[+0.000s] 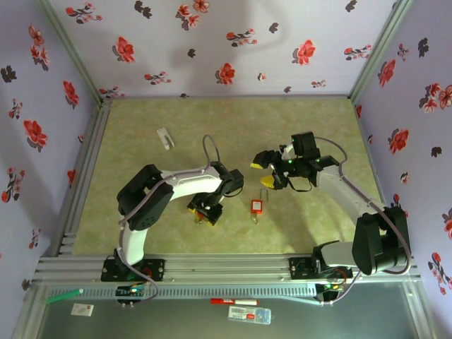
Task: Unlock with the key
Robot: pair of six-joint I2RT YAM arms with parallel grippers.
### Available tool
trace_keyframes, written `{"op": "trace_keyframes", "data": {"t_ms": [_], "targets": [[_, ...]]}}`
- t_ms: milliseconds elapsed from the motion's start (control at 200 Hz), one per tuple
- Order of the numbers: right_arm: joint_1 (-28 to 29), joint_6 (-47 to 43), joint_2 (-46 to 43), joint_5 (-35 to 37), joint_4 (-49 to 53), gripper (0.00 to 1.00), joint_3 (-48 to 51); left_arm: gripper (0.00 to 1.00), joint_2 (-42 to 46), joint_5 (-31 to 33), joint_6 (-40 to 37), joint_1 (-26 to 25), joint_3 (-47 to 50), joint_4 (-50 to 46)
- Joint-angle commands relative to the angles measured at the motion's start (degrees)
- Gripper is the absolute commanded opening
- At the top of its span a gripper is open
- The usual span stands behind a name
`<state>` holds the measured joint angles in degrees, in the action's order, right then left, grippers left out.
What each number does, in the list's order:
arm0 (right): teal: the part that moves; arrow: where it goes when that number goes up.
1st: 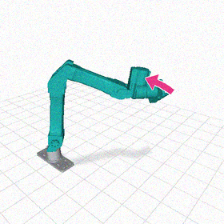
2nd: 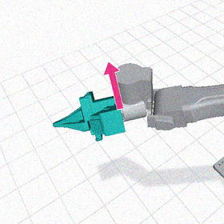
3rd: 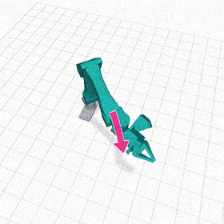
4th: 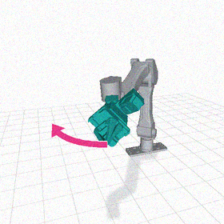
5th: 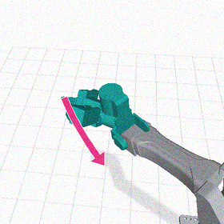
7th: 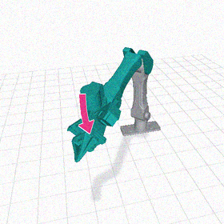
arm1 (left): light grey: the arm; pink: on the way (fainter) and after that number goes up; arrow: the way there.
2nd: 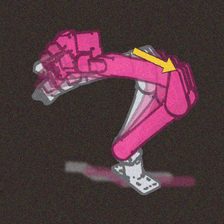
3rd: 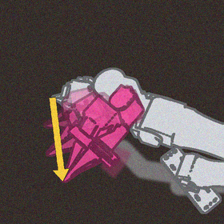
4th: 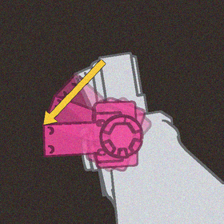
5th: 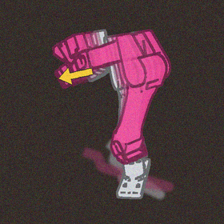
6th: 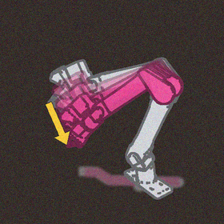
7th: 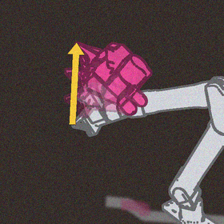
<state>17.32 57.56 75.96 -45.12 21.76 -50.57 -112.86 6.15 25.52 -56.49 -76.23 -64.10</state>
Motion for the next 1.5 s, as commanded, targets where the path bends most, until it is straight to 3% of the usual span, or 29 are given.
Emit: {"op": "trace_keyframes", "data": {"t_ms": [0,75,285,495,600,850,1285,1490], "targets": [[-0.5,-0.5,-0.8,-0.9,0.4,0.75,-1.9,0.71,5.4,-2.1,5.6,-0.8,-1.3,0.6],[-0.8,-1.2,-1.1,-0.9,1.2,0.75,-2.0,0.77,9.2,-2.1,7.5,-0.9,-1.5,0.3],[-1.5,-2.4,-1.9,-1.0,2.9,0.75,-1.7,0.81,19.2,-0.3,13.7,0.6,1.8,0.1],[-1.7,-3.4,-2.9,-0.6,4.4,0.75,-1.4,0.81,29.9,-10.1,16.7,7.4,16.0,14.4],[-1.7,-3.5,-3.3,-0.4,4.9,0.75,-1.2,0.75,32.9,-11.3,15.4,9.2,20.4,17.9],[-1.7,-3.9,-3.7,-0.1,5.7,0.75,-0.8,0.62,30.5,-11.9,12.3,8.2,22.6,22.9],[-1.8,-3.7,-5.0,0.0,5.8,0.75,0.6,0.48,20.1,-6.9,7.9,4.3,17.3,19.4],[-1.8,-3.4,-5.2,0.2,5.5,0.75,0.9,0.32,15.9,-3.9,6.5,2.4,15.5,17.9]]}}
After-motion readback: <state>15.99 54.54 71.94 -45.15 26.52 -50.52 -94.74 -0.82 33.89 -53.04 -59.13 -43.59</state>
